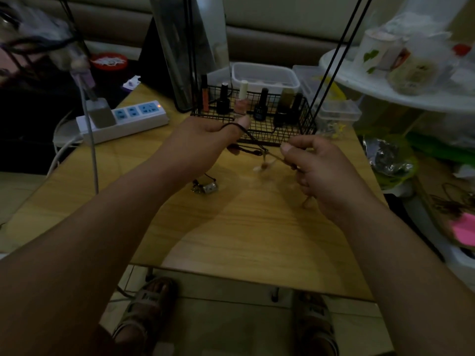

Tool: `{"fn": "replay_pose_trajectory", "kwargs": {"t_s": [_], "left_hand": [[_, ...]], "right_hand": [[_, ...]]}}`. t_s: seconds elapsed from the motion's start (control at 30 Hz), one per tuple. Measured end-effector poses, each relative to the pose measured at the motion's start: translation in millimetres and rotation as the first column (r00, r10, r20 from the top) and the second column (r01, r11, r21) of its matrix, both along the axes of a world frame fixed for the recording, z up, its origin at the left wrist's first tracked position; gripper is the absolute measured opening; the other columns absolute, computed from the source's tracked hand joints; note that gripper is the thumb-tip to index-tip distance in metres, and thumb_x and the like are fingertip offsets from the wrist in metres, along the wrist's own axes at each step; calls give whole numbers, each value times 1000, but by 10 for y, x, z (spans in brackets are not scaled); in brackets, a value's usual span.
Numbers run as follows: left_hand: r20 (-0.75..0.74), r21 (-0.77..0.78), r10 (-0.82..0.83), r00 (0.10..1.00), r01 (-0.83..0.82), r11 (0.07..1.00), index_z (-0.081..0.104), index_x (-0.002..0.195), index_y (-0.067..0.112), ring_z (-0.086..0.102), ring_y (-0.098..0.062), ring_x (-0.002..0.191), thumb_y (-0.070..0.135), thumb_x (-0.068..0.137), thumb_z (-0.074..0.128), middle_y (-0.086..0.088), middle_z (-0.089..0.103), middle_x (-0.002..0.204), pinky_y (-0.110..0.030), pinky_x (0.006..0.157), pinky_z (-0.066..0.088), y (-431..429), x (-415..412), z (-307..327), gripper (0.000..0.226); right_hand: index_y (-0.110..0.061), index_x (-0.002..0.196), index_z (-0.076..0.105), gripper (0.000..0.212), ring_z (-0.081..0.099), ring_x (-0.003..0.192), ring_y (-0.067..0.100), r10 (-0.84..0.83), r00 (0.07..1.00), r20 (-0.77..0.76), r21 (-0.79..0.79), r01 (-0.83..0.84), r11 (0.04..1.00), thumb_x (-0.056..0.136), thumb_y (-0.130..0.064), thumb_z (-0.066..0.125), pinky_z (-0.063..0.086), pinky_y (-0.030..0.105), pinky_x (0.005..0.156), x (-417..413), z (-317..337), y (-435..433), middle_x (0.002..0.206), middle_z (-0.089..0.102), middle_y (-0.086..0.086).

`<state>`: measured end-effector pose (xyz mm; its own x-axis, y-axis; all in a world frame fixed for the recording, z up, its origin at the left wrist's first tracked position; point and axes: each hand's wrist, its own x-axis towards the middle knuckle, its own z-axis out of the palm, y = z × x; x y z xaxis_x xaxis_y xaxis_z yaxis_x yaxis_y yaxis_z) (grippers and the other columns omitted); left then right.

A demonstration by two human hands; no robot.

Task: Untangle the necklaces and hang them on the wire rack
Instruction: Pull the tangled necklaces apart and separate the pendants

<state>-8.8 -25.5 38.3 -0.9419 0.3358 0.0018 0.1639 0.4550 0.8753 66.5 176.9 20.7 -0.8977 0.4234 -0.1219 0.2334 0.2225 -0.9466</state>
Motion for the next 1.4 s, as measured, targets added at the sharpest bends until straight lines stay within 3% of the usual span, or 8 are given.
{"fn": "replay_pose_trajectory", "kwargs": {"t_s": [0.27,0.53,0.67,0.87,1.07,1.2,1.33,1.4], "left_hand": [[45,-37,-31,999,32,999,81,76,20,44,-12,57,64,95,61,16,49,50,-31,62,37,-37,-49,1,52],[77,-15,-70,995,71,997,79,70,14,39,-22,58,61,95,63,-6,47,58,-37,62,35,-44,-56,1,56],[78,15,-56,995,55,998,81,73,19,39,-21,59,66,94,59,-1,42,58,-34,60,34,-37,-48,-8,56],[-9,-22,-60,998,60,998,75,82,14,49,-11,60,55,95,66,3,54,64,-31,61,42,-57,-50,-25,44],[-18,-69,-85,996,83,994,78,89,26,65,-21,73,46,105,55,3,73,84,-35,64,55,-45,-30,-80,34],[-72,46,-105,992,109,993,75,103,28,69,-7,93,30,108,53,9,76,98,-14,68,54,-5,6,-69,22],[14,187,-228,974,221,957,73,100,15,66,-19,78,14,104,56,-8,70,82,-33,82,54,16,27,-54,17],[127,263,-270,954,230,937,74,94,12,59,-22,71,17,103,53,-9,61,79,-42,75,49,26,6,-56,23]], "right_hand": [[-24,98,76,26,55,55,-11,89,996,5,159,-88,983,101,-45,60,36,26,63,61,111,10,81,75,-5],[-29,92,79,47,48,43,-6,173,982,78,224,-187,957,97,-65,50,35,27,60,100,168,-12,55,56,-16],[-27,101,80,40,50,48,-17,281,957,75,218,-291,932,98,-57,55,34,22,62,128,241,-34,47,51,-32],[-6,108,77,27,52,49,-18,384,922,45,208,-385,899,101,-27,61,34,1,49,129,236,-19,42,49,-30],[-17,100,79,26,56,52,-12,359,933,0,292,-344,893,102,-35,59,37,11,58,126,195,43,48,56,-27],[-29,92,81,24,65,71,14,293,954,-55,348,-257,902,98,-45,64,43,29,68,98,140,64,77,74,-5],[-31,92,81,25,66,88,32,294,955,-42,349,-261,900,97,-49,65,40,32,72,81,113,84,93,74,17],[-30,92,81,24,67,85,15,281,959,-46,348,-248,904,97,-47,65,42,29,70,85,129,80,90,76,5]]}}
